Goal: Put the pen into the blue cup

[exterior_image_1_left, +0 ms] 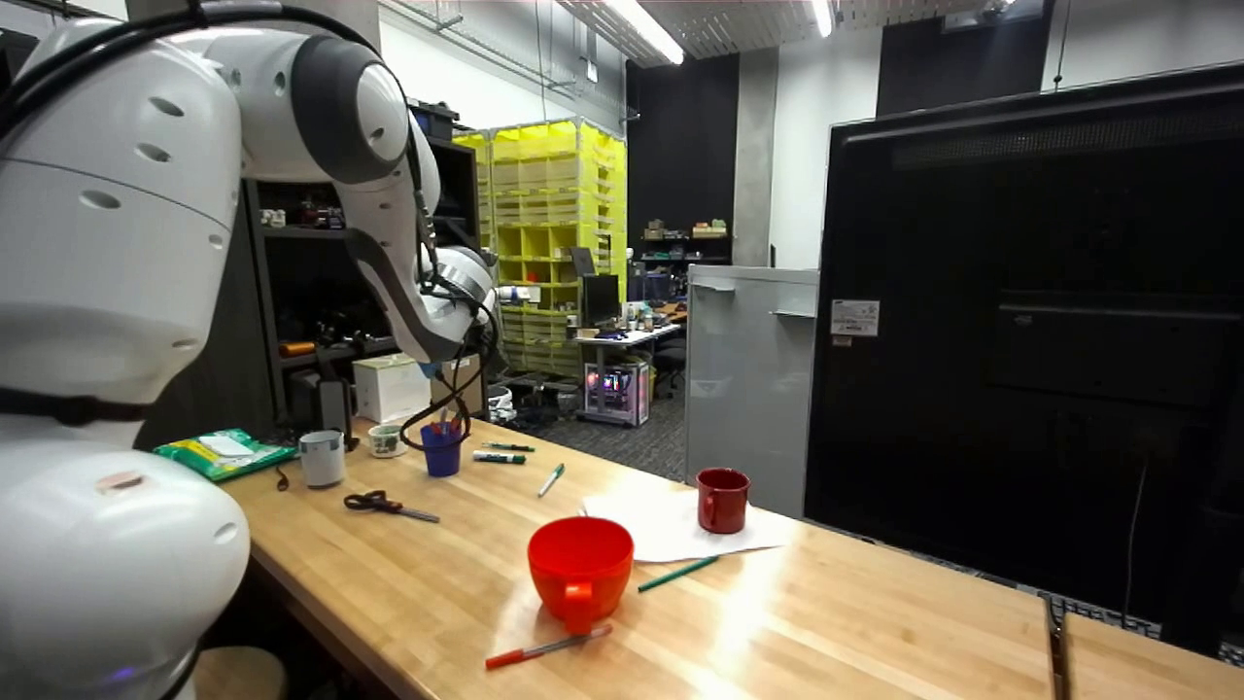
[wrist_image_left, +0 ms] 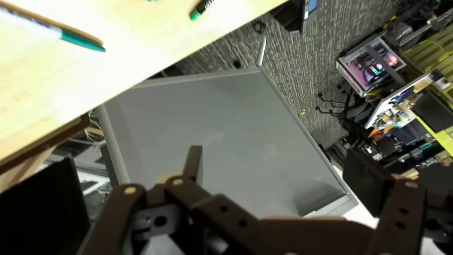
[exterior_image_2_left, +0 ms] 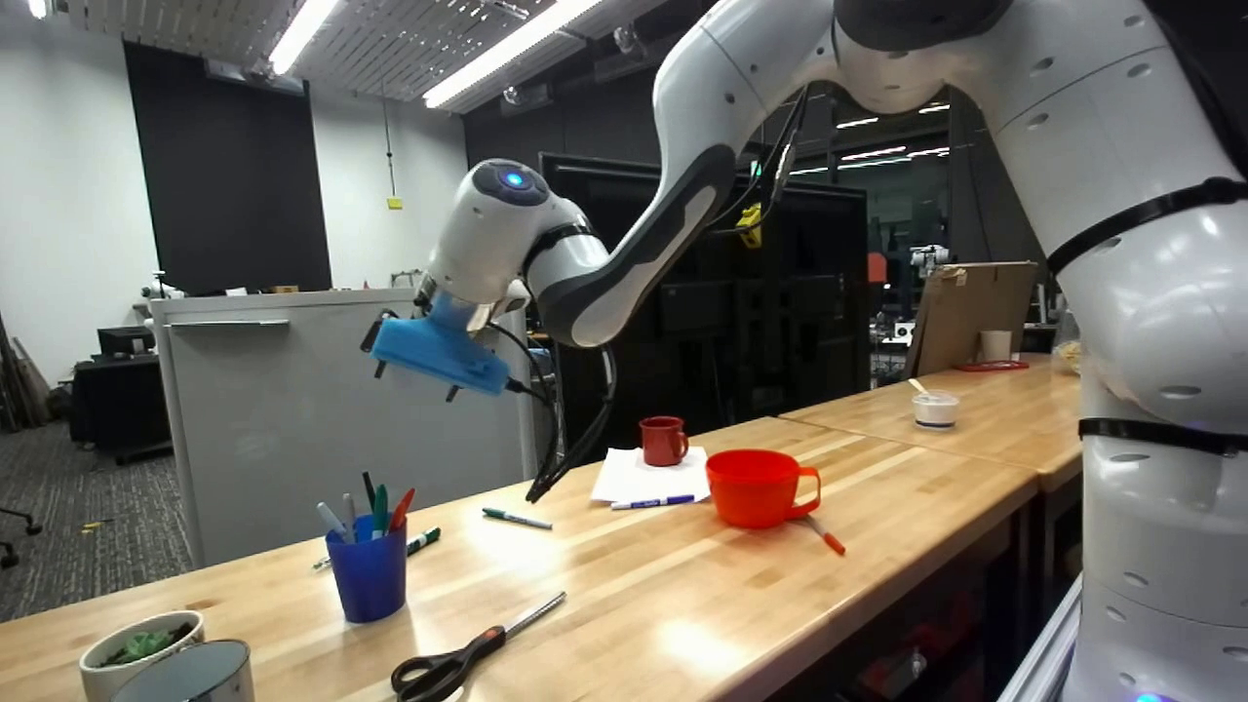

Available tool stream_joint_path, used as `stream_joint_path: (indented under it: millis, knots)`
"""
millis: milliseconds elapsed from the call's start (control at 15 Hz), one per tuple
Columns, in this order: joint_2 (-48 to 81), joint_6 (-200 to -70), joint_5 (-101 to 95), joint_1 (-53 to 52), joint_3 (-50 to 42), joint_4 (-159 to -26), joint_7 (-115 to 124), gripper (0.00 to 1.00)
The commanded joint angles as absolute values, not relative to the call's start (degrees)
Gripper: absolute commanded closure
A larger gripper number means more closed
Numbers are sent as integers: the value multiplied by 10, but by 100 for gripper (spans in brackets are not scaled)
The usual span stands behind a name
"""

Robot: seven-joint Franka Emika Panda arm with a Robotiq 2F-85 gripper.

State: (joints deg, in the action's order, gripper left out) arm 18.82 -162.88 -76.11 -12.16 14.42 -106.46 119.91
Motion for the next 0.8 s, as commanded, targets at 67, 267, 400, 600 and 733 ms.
stream_joint_path:
  millis: [67, 267, 400, 600, 733]
  knots:
    - [173, -1645, -662, -86, 165, -1115, 1133, 0]
    - [164, -1645, -615, -60, 192, -1154, 1096, 0]
    - [163, -1644, -614, -60, 196, -1156, 1096, 0]
    - [168, -1660, -579, -45, 209, -1163, 1062, 0]
    - [176, -1673, -473, -7, 253, -1188, 954, 0]
